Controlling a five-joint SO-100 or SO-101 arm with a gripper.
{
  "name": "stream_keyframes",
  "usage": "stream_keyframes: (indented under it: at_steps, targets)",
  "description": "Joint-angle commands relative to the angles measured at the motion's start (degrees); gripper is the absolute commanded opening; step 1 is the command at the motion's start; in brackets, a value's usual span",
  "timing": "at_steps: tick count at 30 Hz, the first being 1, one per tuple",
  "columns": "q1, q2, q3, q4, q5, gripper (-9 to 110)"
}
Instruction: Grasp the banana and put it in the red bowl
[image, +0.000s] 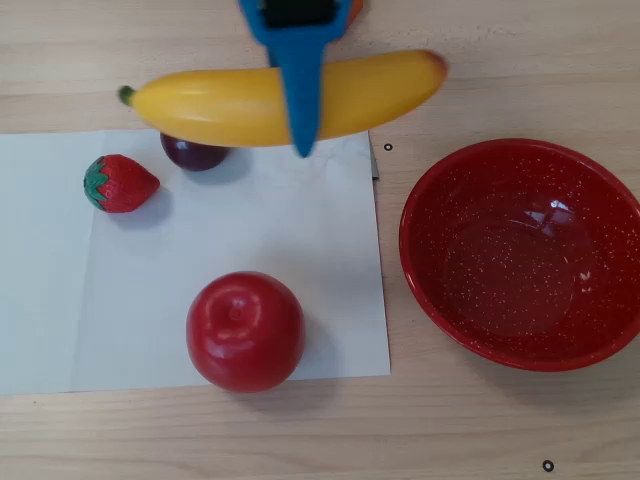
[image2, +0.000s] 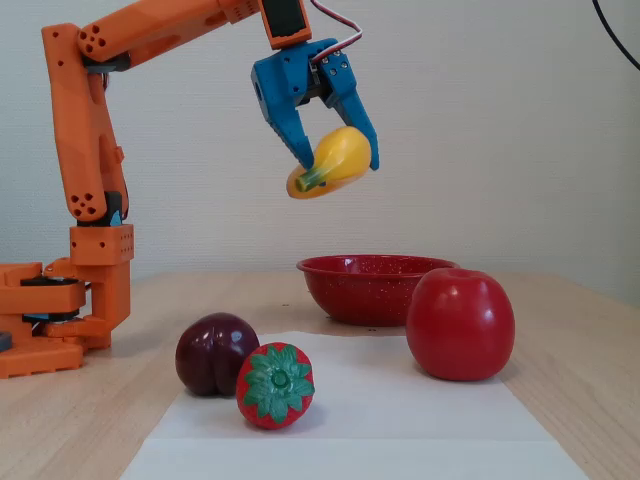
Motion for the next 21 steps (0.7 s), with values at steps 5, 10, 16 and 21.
stream_keyframes:
  at_steps: [5, 10, 16, 21]
  targets:
    - [10.5, 4.0, -9.5, 2.1, -6.2, 0]
    - [17.4, 2.5, -10.5, 1.8, -9.0, 0]
    - [25.0, -1.9, -11.2, -0.6, -11.7, 0]
    - [28.9, -7.4, -12.0, -5.5, -12.9, 0]
